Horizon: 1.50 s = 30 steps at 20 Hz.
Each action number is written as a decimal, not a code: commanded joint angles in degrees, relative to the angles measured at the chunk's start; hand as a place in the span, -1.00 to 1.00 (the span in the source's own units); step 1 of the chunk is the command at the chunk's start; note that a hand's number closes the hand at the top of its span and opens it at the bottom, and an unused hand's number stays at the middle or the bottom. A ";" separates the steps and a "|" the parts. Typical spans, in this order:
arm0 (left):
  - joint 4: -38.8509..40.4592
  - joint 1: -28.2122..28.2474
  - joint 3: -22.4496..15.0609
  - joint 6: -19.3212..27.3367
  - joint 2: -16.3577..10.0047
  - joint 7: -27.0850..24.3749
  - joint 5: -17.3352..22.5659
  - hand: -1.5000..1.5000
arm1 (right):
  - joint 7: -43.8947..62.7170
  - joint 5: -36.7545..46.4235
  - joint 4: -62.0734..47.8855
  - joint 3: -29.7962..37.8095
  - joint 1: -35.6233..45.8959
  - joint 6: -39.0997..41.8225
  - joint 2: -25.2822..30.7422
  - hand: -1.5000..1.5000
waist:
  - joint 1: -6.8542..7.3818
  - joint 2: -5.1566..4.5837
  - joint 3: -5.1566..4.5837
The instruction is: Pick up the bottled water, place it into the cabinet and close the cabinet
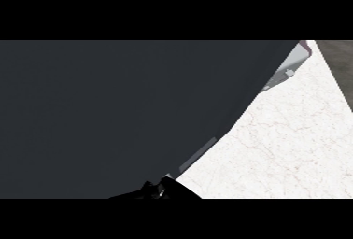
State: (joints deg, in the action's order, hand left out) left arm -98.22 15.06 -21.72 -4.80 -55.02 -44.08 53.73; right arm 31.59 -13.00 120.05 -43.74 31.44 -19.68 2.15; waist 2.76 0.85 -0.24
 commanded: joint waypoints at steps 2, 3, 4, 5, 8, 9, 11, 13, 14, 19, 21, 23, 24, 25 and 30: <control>-2.48 0.87 3.41 -0.60 -2.43 1.47 2.17 -1.00 | -1.56 -4.15 -11.18 -1.48 14.21 -14.29 -2.07 1.00 | 0.75 -0.69 0.09; -5.60 3.21 5.15 -0.90 -4.46 1.94 4.09 -1.00 | -4.70 -5.96 -13.93 -0.95 13.81 -14.82 -2.08 1.00 | 1.41 -0.73 0.20; -5.27 3.22 3.01 0.90 -1.96 0.76 0.82 -1.00 | -5.79 -8.51 -15.13 -1.88 15.65 -18.25 -2.10 1.00 | 1.03 -0.78 0.17; -1.58 3.24 4.12 -3.43 -2.67 0.26 1.78 -1.00 | -4.79 -11.68 -15.86 0.12 19.48 -19.14 -2.11 1.00 | 0.73 -0.88 0.11; -6.33 6.34 6.80 -2.35 -4.33 1.46 3.69 -1.00 | -8.76 -17.90 -22.54 2.90 24.03 -17.83 -2.13 1.00 | 0.85 -0.91 0.21; -7.15 8.08 7.10 -1.84 -4.46 1.11 2.65 -1.00 | -12.47 -19.64 -24.84 3.53 22.05 -11.74 -2.14 1.00 | 0.56 -1.01 0.25; -5.95 6.15 7.02 -2.20 -3.70 1.60 2.44 -1.00 | -8.13 -23.82 -26.08 3.99 25.83 -5.61 -2.14 1.00 | 0.29 -1.13 0.20; -7.26 7.25 7.30 -1.34 -3.88 1.44 1.93 -1.00 | -6.82 -27.15 -27.43 4.49 25.20 2.00 -2.15 1.00 | 0.55 -1.28 0.23; -6.49 6.82 8.48 -2.21 -4.53 1.94 2.72 -1.00 | -8.79 -28.85 -30.31 5.48 26.04 5.20 -2.15 1.00 | 0.54 -1.40 0.22; -7.68 6.12 8.16 0.98 -0.96 4.96 1.62 -1.00 | -12.82 -32.56 -38.41 6.94 25.29 10.61 -2.14 1.00 | -1.31 -1.07 0.22; -9.71 10.85 12.19 -1.22 -3.08 4.15 3.07 -1.00 | -12.32 -29.33 -37.97 11.92 21.36 16.53 -0.30 1.00 | -1.51 -0.87 0.27; -11.00 10.60 14.48 -2.00 -4.53 6.69 5.03 -1.00 | -14.77 -28.03 -43.19 13.24 23.32 16.29 -2.09 1.00 | -1.29 -0.90 0.26; -13.55 9.99 11.30 2.29 -1.21 6.49 1.47 -1.00 | -12.98 -27.91 -42.24 15.33 23.74 16.93 -0.93 1.00 | -1.75 -0.85 0.27; -13.55 12.06 13.01 0.46 -2.24 6.74 2.18 -1.00 | -14.86 -26.51 -40.53 14.66 20.63 17.62 0.08 1.00 | -1.75 -0.77 0.28; -12.85 9.82 14.56 0.05 -1.99 8.63 2.89 -1.00 | -17.79 -22.79 -49.93 21.70 25.87 16.88 3.36 1.00 | -1.72 -0.98 0.25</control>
State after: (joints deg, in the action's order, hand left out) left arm -110.32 25.38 -8.30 -4.80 -57.13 -36.84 56.27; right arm 15.42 -38.53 75.10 -26.37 54.61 -2.17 3.20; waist 1.14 -0.07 0.00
